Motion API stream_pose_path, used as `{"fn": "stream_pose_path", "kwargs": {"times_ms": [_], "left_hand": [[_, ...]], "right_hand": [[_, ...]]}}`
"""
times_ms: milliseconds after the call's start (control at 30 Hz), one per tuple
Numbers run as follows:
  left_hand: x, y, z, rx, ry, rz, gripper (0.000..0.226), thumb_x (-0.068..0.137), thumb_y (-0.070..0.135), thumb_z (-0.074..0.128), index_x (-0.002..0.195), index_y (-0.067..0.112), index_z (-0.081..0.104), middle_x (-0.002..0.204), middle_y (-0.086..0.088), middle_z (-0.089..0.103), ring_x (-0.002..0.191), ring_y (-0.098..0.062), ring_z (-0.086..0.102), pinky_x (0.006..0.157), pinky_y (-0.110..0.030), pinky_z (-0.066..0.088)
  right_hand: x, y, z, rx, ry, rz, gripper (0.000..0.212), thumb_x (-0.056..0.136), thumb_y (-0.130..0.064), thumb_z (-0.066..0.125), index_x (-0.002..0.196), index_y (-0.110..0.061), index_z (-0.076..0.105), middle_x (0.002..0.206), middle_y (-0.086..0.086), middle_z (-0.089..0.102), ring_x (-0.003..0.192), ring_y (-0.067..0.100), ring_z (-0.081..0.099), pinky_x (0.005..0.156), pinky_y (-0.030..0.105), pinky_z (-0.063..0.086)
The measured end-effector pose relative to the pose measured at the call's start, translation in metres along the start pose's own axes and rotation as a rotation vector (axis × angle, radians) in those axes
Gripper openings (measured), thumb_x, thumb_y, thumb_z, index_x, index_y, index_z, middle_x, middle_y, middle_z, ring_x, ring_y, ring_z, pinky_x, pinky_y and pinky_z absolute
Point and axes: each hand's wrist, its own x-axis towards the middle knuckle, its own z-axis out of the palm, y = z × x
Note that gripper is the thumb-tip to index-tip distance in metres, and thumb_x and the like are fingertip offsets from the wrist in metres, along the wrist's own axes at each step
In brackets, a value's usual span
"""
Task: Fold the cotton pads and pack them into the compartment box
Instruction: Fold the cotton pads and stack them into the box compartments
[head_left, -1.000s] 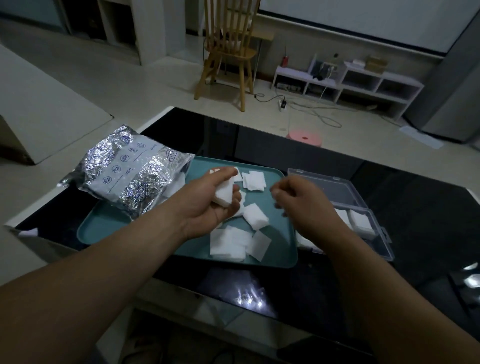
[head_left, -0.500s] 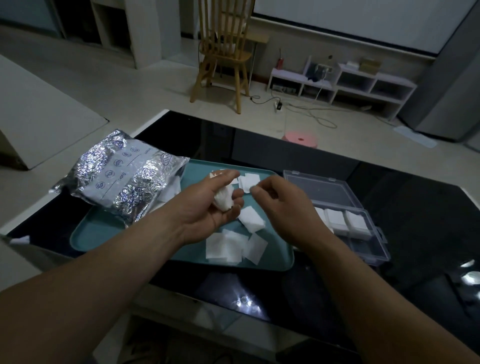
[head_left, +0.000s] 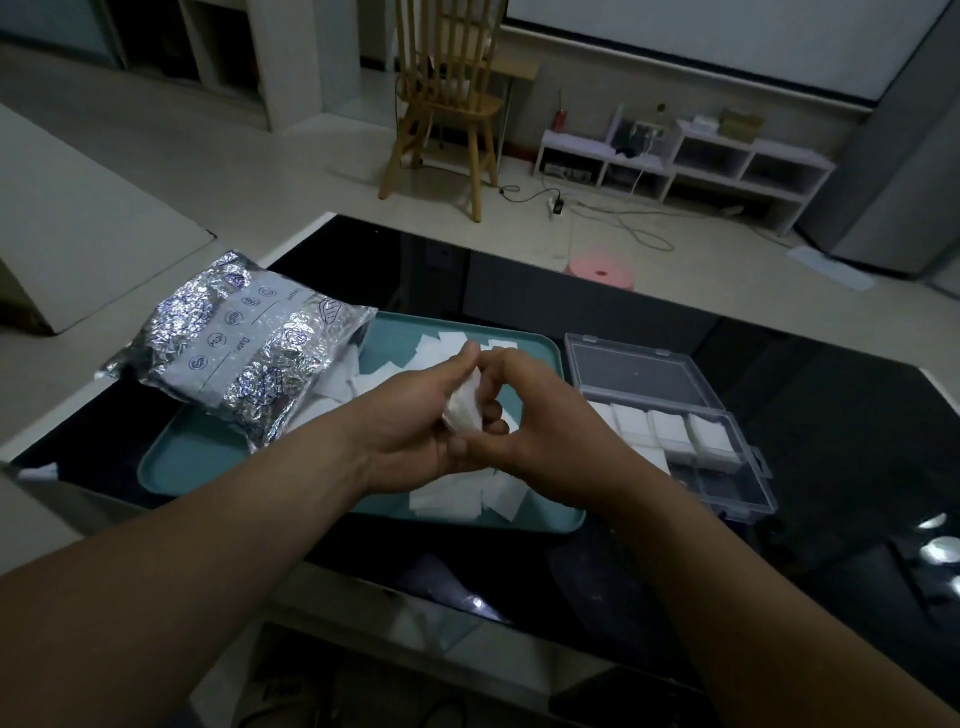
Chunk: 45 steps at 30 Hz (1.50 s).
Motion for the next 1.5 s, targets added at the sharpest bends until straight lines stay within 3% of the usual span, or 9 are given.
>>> {"fn": "stream_pose_path", "kwargs": {"times_ms": [100, 200, 300, 400, 500, 733, 933, 1100, 1500], "left_hand": [[0.003, -0.002, 0.004, -0.007, -0.019, -0.016, 0.053, 0.100, 0.061, 0.052, 0.129, 0.020, 0.066, 0.126, -0.010, 0.051, 0.119, -0.026, 0.048, 0.108, -0.044, 0.045], [0.007, -0.003, 0.008, -0.038, -0.040, -0.040, 0.075, 0.095, 0.067, 0.056, 0.149, 0.015, 0.047, 0.135, -0.005, 0.039, 0.125, -0.028, 0.037, 0.123, -0.052, 0.020], [0.008, -0.004, 0.018, -0.052, -0.062, -0.055, 0.064, 0.100, 0.067, 0.042, 0.140, 0.019, 0.056, 0.119, -0.008, 0.044, 0.110, -0.025, 0.045, 0.107, -0.037, 0.037], [0.011, -0.006, 0.028, -0.096, -0.101, -0.020, 0.041, 0.101, 0.037, 0.034, 0.132, 0.020, 0.055, 0.088, -0.003, 0.048, 0.075, -0.016, 0.048, 0.079, -0.033, 0.043], [0.014, -0.015, 0.040, -0.097, -0.064, 0.033, 0.043, 0.102, 0.018, 0.032, 0.136, 0.006, 0.056, 0.082, 0.000, 0.065, 0.072, -0.016, 0.050, 0.071, -0.032, 0.052], [0.021, -0.027, 0.047, -0.147, -0.030, 0.048, 0.039, 0.103, 0.011, 0.036, 0.137, 0.001, 0.054, 0.129, -0.015, 0.070, 0.103, -0.022, 0.064, 0.083, -0.039, 0.060], [0.021, 0.001, 0.041, -0.189, 0.241, 0.241, 0.034, 0.096, -0.003, 0.034, 0.105, 0.013, 0.063, 0.094, -0.014, 0.058, 0.064, -0.022, 0.060, 0.051, -0.029, 0.056], [0.012, 0.017, 0.026, -0.247, 0.331, 0.256, 0.032, 0.095, -0.001, 0.033, 0.098, 0.013, 0.062, 0.090, -0.012, 0.053, 0.057, -0.022, 0.056, 0.048, -0.025, 0.052], [0.020, 0.012, 0.015, -0.125, 0.373, 0.208, 0.039, 0.092, 0.003, 0.039, 0.121, 0.012, 0.064, 0.108, -0.016, 0.057, 0.081, -0.027, 0.056, 0.057, -0.032, 0.057]], "right_hand": [[-0.001, -0.001, 0.000, 0.036, 0.000, 0.008, 0.039, 0.080, -0.026, 0.084, 0.099, -0.018, 0.051, 0.105, -0.004, 0.058, 0.093, 0.013, 0.057, 0.074, 0.018, 0.049], [-0.004, -0.003, -0.004, 0.085, -0.033, 0.044, 0.045, 0.078, -0.027, 0.087, 0.099, -0.019, 0.049, 0.109, -0.001, 0.059, 0.090, 0.009, 0.060, 0.075, 0.015, 0.050], [-0.011, -0.004, -0.010, 0.103, 0.000, 0.086, 0.040, 0.082, -0.023, 0.085, 0.101, -0.016, 0.050, 0.110, -0.003, 0.059, 0.093, 0.005, 0.058, 0.076, 0.014, 0.050], [-0.020, 0.001, -0.018, 0.107, 0.076, 0.119, 0.033, 0.085, -0.020, 0.079, 0.100, -0.023, 0.050, 0.108, -0.009, 0.060, 0.092, 0.004, 0.057, 0.069, 0.016, 0.049], [-0.033, 0.009, -0.025, 0.113, 0.087, 0.156, 0.031, 0.085, -0.027, 0.078, 0.100, -0.031, 0.051, 0.115, -0.011, 0.060, 0.099, 0.001, 0.059, 0.078, 0.023, 0.052], [-0.040, 0.023, -0.024, -0.025, 0.164, 0.274, 0.012, 0.096, -0.038, 0.068, 0.097, -0.029, 0.061, 0.116, -0.015, 0.057, 0.103, -0.003, 0.052, 0.081, 0.014, 0.038], [-0.026, 0.025, -0.029, 0.030, 0.236, 0.401, 0.017, 0.102, -0.028, 0.059, 0.097, -0.016, 0.070, 0.093, -0.004, 0.070, 0.086, 0.014, 0.063, 0.074, 0.034, 0.047], [-0.022, 0.032, -0.002, -0.341, -0.207, 0.478, 0.038, 0.091, -0.044, 0.071, 0.120, -0.020, 0.068, 0.118, 0.004, 0.068, 0.109, 0.026, 0.065, 0.088, 0.035, 0.052], [-0.017, 0.034, 0.013, -0.569, -0.253, 0.397, 0.037, 0.091, -0.048, 0.067, 0.117, -0.023, 0.061, 0.114, 0.003, 0.063, 0.106, 0.028, 0.060, 0.093, 0.043, 0.041]]}}
